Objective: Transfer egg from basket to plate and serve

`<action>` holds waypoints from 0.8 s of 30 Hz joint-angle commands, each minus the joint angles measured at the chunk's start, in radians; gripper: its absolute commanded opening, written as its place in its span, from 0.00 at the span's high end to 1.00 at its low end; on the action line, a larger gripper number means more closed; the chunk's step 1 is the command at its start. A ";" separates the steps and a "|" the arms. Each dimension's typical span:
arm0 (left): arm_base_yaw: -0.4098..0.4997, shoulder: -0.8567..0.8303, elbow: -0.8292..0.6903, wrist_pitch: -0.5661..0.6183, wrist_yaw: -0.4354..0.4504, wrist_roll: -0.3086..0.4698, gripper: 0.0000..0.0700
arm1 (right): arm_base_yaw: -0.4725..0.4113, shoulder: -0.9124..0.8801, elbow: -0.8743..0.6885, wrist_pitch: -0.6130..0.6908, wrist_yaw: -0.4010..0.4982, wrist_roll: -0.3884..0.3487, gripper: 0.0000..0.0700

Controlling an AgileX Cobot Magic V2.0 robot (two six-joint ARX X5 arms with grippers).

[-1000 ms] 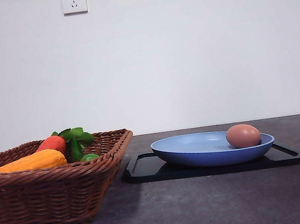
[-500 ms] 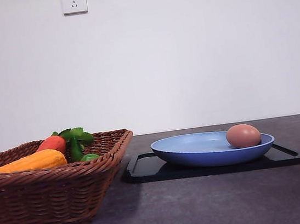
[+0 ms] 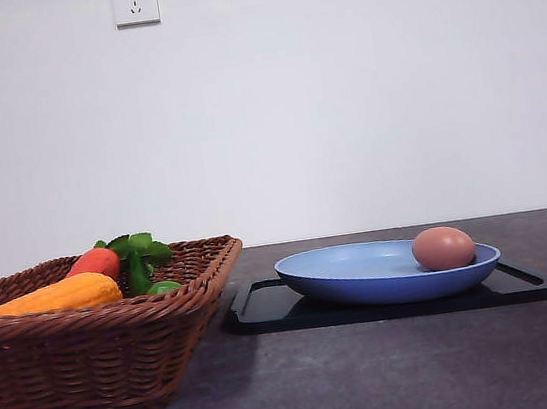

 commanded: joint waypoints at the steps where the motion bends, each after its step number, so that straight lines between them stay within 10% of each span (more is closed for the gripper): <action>1: 0.003 -0.002 -0.022 -0.008 0.001 -0.002 1.00 | 0.000 -0.003 -0.006 0.006 -0.003 0.002 1.00; 24: 0.003 -0.002 -0.022 -0.008 0.001 -0.002 1.00 | 0.000 -0.003 -0.006 0.006 -0.003 0.002 1.00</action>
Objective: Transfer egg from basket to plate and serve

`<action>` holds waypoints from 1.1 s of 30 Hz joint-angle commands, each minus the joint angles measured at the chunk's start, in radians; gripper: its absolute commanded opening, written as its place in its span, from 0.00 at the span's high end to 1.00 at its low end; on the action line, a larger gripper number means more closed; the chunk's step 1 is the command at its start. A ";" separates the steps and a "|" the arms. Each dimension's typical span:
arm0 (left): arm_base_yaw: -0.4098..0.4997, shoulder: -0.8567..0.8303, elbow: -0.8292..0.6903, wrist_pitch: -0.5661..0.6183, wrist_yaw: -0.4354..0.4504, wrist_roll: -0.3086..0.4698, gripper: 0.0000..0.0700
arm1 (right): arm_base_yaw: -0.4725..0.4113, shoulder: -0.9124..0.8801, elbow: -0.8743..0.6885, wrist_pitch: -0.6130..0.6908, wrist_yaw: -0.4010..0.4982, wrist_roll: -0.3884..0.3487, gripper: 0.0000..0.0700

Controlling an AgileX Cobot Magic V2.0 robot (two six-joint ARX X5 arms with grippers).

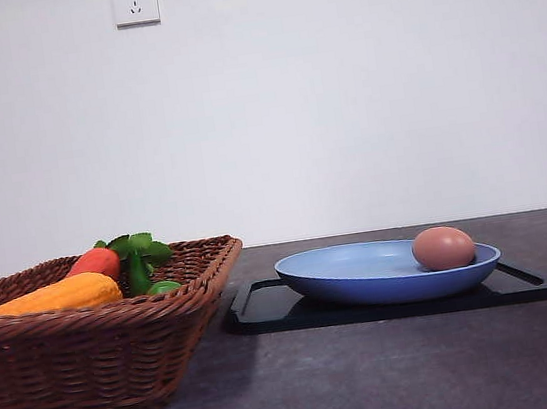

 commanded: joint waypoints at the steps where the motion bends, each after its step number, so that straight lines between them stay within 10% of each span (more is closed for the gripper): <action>1: 0.003 -0.002 -0.021 -0.008 0.001 -0.002 1.00 | 0.000 -0.003 -0.006 0.006 -0.003 0.002 1.00; 33: 0.003 -0.002 -0.021 -0.008 0.001 -0.002 1.00 | 0.000 -0.003 -0.006 0.006 -0.003 0.002 1.00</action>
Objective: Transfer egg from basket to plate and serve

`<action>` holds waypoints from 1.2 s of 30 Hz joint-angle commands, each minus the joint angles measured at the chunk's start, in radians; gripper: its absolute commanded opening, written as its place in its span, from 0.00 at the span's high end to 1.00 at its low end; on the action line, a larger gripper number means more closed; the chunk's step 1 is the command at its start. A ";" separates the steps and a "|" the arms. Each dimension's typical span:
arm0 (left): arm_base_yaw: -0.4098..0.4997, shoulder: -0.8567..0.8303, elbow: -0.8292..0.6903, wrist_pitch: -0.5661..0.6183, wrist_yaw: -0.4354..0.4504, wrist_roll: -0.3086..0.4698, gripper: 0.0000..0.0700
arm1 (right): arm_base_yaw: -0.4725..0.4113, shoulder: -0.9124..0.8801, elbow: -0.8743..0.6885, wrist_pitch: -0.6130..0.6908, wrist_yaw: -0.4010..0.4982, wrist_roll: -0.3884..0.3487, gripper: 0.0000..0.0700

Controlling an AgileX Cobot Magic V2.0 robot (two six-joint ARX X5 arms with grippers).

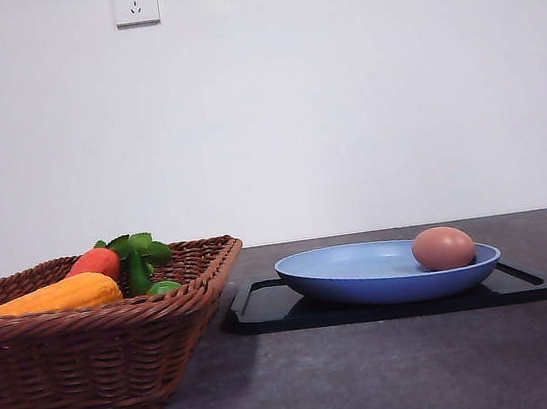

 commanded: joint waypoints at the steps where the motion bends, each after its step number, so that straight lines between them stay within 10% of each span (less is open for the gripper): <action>1: 0.003 -0.002 -0.021 -0.008 0.001 -0.002 1.00 | 0.000 -0.003 -0.006 0.006 -0.003 0.002 1.00; 36: 0.003 -0.002 -0.021 -0.009 0.001 -0.002 1.00 | 0.000 -0.003 -0.006 0.006 -0.003 0.002 1.00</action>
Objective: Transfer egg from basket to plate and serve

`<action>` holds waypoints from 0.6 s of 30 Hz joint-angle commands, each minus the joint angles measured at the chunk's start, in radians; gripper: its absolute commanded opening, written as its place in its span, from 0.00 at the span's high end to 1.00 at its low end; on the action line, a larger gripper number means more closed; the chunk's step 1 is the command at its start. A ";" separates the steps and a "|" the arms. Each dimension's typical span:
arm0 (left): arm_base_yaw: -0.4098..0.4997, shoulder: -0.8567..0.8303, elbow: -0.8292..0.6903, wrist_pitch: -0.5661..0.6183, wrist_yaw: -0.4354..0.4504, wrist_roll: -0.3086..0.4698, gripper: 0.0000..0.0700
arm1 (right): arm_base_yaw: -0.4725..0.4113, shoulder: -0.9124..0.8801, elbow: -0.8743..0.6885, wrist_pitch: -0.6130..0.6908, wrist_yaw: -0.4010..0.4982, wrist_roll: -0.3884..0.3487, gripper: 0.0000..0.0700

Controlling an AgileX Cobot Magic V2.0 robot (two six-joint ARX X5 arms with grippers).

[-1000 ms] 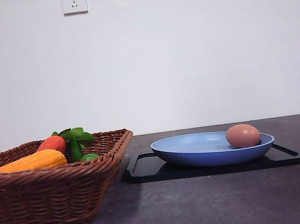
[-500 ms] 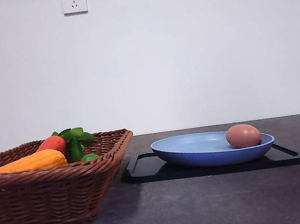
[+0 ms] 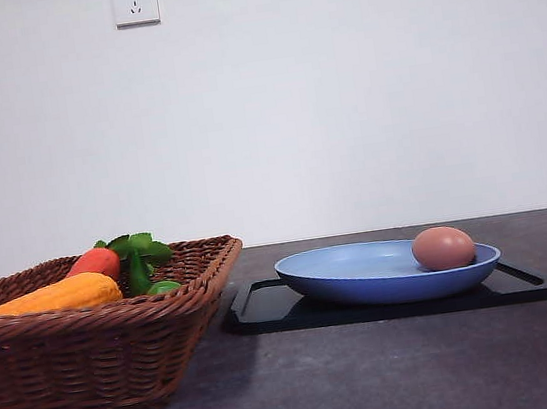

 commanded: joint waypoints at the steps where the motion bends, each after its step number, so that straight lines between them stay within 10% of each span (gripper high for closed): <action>1: 0.003 -0.002 -0.021 -0.008 0.001 -0.002 1.00 | 0.000 -0.003 -0.006 0.005 -0.003 0.002 1.00; 18: 0.003 -0.002 -0.021 -0.009 0.001 -0.002 1.00 | 0.000 -0.003 -0.006 0.005 -0.003 0.002 1.00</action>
